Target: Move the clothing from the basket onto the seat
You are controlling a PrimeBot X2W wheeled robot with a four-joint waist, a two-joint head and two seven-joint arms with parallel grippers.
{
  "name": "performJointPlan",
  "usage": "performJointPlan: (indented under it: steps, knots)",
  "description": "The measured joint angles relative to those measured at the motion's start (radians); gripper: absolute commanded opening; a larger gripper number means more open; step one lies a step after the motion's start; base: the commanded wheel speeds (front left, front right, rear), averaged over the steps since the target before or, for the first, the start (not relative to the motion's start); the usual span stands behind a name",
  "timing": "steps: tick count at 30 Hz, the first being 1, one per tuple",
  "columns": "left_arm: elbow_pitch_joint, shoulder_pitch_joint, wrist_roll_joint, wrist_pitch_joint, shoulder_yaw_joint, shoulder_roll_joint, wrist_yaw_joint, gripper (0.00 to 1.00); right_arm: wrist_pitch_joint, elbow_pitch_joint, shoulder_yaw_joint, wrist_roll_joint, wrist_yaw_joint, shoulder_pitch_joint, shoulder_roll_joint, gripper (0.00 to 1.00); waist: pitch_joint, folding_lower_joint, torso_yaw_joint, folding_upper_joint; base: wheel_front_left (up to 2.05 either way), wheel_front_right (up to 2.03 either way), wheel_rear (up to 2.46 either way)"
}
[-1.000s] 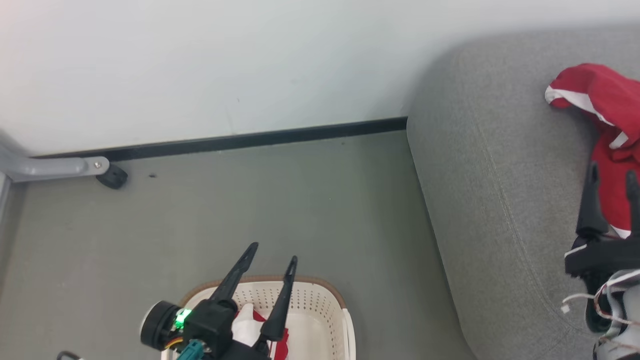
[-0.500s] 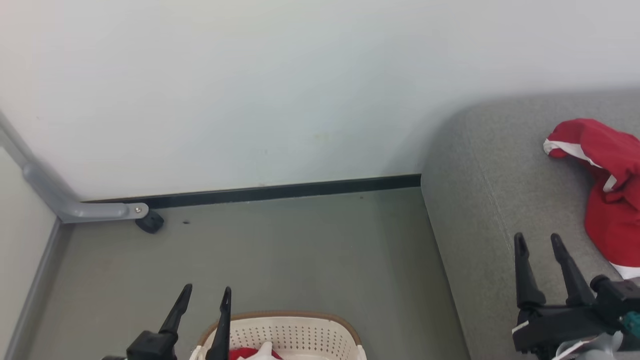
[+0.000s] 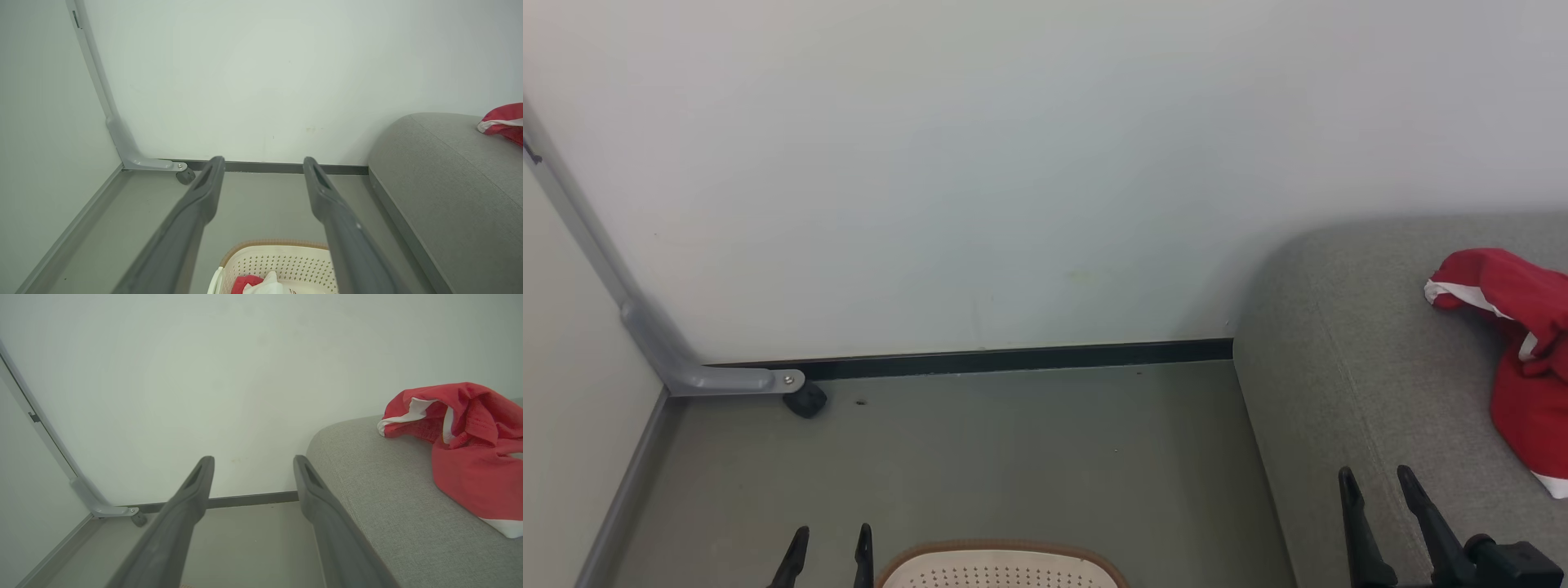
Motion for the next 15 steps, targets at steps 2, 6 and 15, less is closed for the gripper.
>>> performJointPlan:
  steps: [2,6,15]
  knots:
    - [0.007,0.0,0.001,0.0,0.007,-0.011,0.0,1.0,0.003,-0.011,-0.002,0.0,-0.004,0.018,0.0,1.0,-0.006,0.0001,0.006,0.0,0.0,0.0,0.0]
    - [0.009,0.005,0.011,-0.006,0.026,-0.023,0.0,1.0,0.017,-0.03,-0.002,0.0,-0.012,0.051,0.0,1.0,-0.016,0.0002,0.017,0.0,0.0,0.0,0.0]
    - [0.015,0.022,0.027,-0.008,0.042,-0.043,0.0,1.0,0.037,-0.075,-0.018,0.0,-0.036,0.13,-0.002,1.0,-0.024,0.0001,0.036,0.0,0.0,0.0,0.0]
